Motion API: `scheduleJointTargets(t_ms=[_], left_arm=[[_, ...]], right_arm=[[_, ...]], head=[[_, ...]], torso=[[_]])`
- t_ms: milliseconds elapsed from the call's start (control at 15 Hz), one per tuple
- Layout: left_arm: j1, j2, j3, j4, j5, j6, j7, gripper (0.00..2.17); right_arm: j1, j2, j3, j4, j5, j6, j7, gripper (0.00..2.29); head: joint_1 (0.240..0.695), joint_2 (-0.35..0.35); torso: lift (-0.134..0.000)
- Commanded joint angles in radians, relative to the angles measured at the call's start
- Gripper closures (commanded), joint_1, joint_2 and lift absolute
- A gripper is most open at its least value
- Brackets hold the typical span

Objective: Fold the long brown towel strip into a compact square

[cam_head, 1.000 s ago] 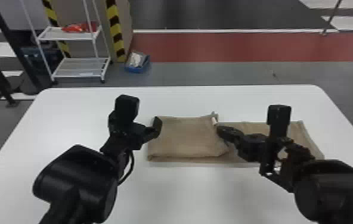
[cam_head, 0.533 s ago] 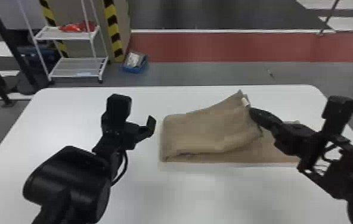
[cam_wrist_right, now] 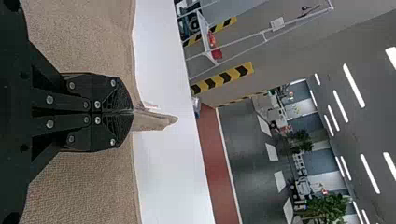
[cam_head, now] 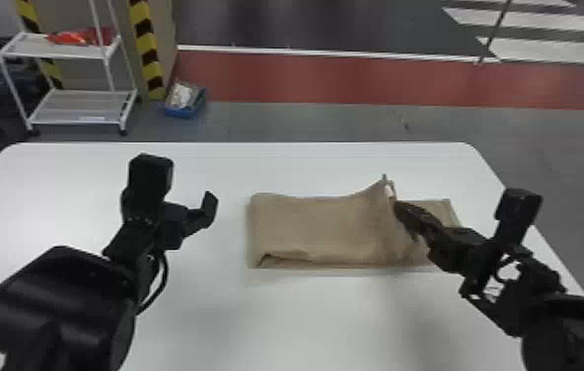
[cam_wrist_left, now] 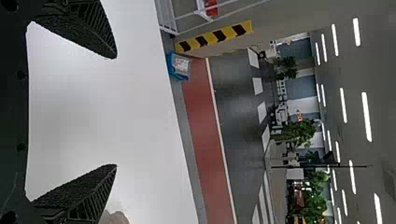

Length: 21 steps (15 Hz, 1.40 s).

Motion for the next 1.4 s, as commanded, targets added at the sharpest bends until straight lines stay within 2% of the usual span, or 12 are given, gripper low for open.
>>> scheduleJointTargets(t_ms=[0, 200, 333, 467, 600, 800, 1333], left_arm=[[0.01, 0.002, 0.006, -0.001, 0.0, 0.002, 0.0, 0.05], [0.016, 0.002, 0.007, -0.004, 0.0, 0.002, 0.0, 0.05], [0.017, 0.002, 0.007, -0.002, -0.002, 0.002, 0.0, 0.05], [0.016, 0.002, 0.006, -0.002, -0.002, 0.002, -0.002, 0.05], [0.017, 0.002, 0.004, -0.004, -0.002, 0.002, -0.002, 0.05], [0.019, 0.002, 0.007, -0.004, -0.002, 0.002, 0.0, 0.05], [0.016, 0.002, 0.0, 0.006, -0.008, 0.002, -0.002, 0.05]], right_arm=[[0.02, -0.008, -0.048, -0.064, -0.048, 0.007, 0.001, 1.48], [0.041, -0.039, -0.152, -0.096, -0.125, 0.025, 0.001, 1.48], [0.038, -0.071, -0.183, -0.064, -0.129, 0.034, 0.001, 1.48], [0.02, -0.071, -0.151, -0.001, -0.097, 0.04, 0.005, 1.48], [0.0, -0.057, -0.129, 0.05, -0.07, 0.034, 0.006, 1.48], [-0.008, -0.059, -0.135, 0.053, -0.071, 0.037, 0.006, 1.48], [0.003, -0.073, -0.232, 0.004, -0.166, 0.034, 0.029, 1.48]], head=[[0.695, -0.094], [0.695, -0.107], [0.695, -0.146], [0.695, -0.172], [0.695, -0.182], [0.695, -0.175], [0.695, -0.195]], torso=[[-0.128], [-0.128], [-0.128], [-0.128], [-0.128], [-0.128], [-0.128]])
